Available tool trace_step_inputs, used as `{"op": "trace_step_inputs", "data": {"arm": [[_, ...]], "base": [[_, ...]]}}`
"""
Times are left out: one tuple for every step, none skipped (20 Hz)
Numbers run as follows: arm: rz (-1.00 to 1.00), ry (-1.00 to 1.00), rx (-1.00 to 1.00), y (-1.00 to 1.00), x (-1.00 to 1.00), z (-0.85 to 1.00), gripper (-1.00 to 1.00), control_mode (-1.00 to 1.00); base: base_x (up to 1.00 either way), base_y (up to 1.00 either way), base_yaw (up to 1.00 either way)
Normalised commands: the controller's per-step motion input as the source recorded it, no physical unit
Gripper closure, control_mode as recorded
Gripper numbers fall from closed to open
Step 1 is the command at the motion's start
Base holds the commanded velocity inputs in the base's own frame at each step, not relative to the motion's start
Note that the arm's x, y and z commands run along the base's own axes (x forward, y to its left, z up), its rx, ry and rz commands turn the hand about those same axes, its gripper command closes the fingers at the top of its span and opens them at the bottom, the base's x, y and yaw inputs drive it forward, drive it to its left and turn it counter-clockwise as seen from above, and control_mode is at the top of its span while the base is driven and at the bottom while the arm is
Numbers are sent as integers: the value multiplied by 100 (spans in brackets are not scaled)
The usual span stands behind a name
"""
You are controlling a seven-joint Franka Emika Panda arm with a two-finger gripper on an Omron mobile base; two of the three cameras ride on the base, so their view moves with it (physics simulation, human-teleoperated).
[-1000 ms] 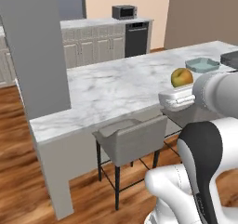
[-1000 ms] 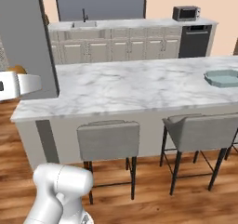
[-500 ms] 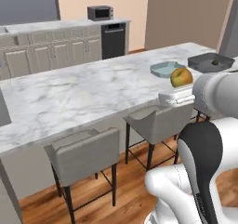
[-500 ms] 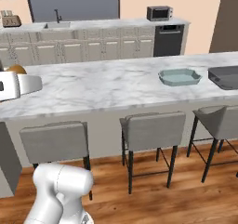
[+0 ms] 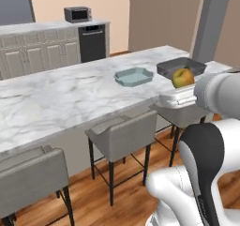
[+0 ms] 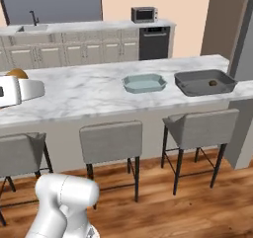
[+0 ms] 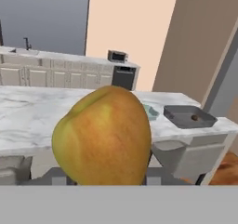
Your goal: Place the cold items (apple and kiwi) from the fridge in one tupperware on the dining counter. Place the warm items (hot dog and kebab skewer) in the stove area in another tupperware.
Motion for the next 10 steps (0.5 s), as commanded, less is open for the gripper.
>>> {"op": "trace_step_inputs", "data": {"arm": [[0,0,0,0,0,0,100,100],[0,0,0,0,0,0,100,100],[0,0,0,0,0,0,100,100],[0,0,0,0,0,0,100,100],[0,0,0,0,0,0,100,100],[0,0,0,0,0,0,100,100],[0,0,0,0,0,0,100,100],[0,0,0,0,0,0,100,100],[0,0,0,0,0,0,100,100],[0,0,0,0,0,0,100,100]], "base": [[37,-100,-3],[42,-100,-1],[49,-100,0],[50,-100,0],[54,-100,0],[57,-100,0],[57,-100,0],[57,-100,0],[57,-100,0],[57,-100,3]]}}
